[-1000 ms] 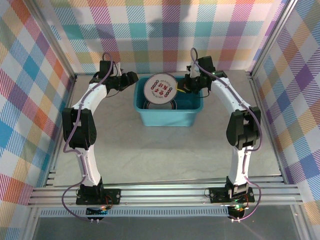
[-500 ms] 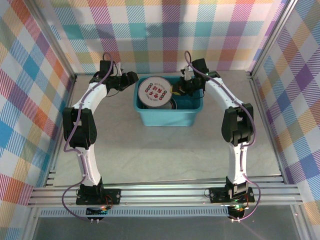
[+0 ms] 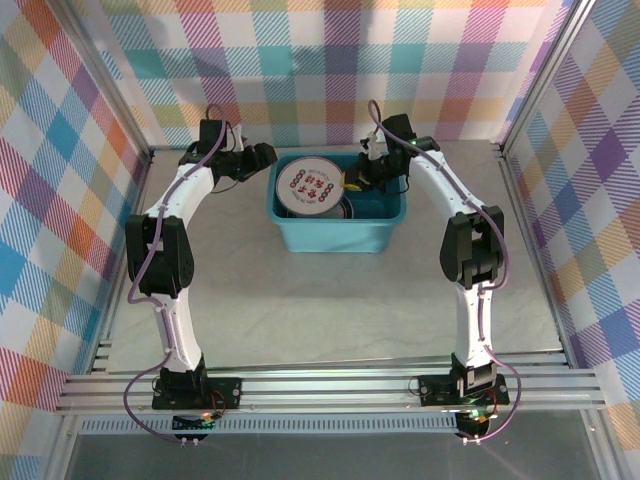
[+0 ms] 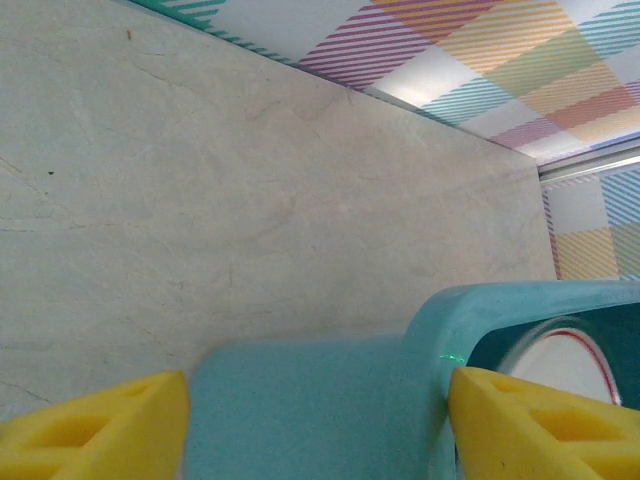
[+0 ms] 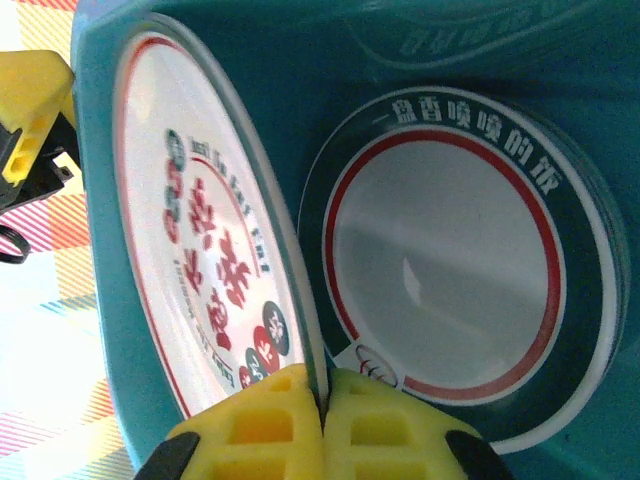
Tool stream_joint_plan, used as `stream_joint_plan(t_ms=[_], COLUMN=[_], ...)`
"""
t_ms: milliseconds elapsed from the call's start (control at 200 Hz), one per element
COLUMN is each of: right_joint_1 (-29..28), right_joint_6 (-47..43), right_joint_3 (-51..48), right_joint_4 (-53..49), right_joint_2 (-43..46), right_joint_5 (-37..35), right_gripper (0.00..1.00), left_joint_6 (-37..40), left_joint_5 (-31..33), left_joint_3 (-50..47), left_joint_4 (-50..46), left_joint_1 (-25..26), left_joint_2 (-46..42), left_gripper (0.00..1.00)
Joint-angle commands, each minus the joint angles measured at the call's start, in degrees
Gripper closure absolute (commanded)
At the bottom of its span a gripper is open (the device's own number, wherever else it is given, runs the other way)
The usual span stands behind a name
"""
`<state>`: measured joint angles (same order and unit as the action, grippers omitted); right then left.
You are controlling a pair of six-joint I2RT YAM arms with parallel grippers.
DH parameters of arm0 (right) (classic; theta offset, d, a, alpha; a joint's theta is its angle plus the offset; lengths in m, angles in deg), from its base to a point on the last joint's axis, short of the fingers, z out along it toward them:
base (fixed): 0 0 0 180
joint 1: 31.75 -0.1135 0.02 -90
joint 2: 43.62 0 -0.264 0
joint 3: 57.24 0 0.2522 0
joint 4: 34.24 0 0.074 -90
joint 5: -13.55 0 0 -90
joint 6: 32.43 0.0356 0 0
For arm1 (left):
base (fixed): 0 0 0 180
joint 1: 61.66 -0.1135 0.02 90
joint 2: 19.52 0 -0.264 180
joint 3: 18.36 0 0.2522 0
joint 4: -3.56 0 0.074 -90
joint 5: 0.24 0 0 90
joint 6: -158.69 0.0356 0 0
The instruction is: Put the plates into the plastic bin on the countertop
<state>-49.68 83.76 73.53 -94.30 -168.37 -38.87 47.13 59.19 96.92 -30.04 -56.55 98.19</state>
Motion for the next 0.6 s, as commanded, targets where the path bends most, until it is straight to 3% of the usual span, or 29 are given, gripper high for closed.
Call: stream_joint_plan(t_ms=[0,380,595], right_joint_1=[-1.2,-1.6,-1.7], right_joint_6=[0.2,1.2,1.4], right_joint_3=[3.2,-0.5,0.0], right_joint_4=[-5.4,2.0,1.3], right_joint_2=[-2.4,-3.4,-5.6], right_joint_5=[2.4,0.0,-0.9], right_gripper=[1.00,1.00,1.00], left_joint_6=[1.0,0.6,0.8], left_joint_5=[-1.0,-1.2,-1.0], left_joint_3=[1.4,0.2,0.0], left_joint_4=[-1.4,-0.2,-0.4], left_joint_1=[-0.3,-0.4,-0.4], left_joint_2=[0.7,0.6,0.6], left_gripper=[0.31,0.31,0.31])
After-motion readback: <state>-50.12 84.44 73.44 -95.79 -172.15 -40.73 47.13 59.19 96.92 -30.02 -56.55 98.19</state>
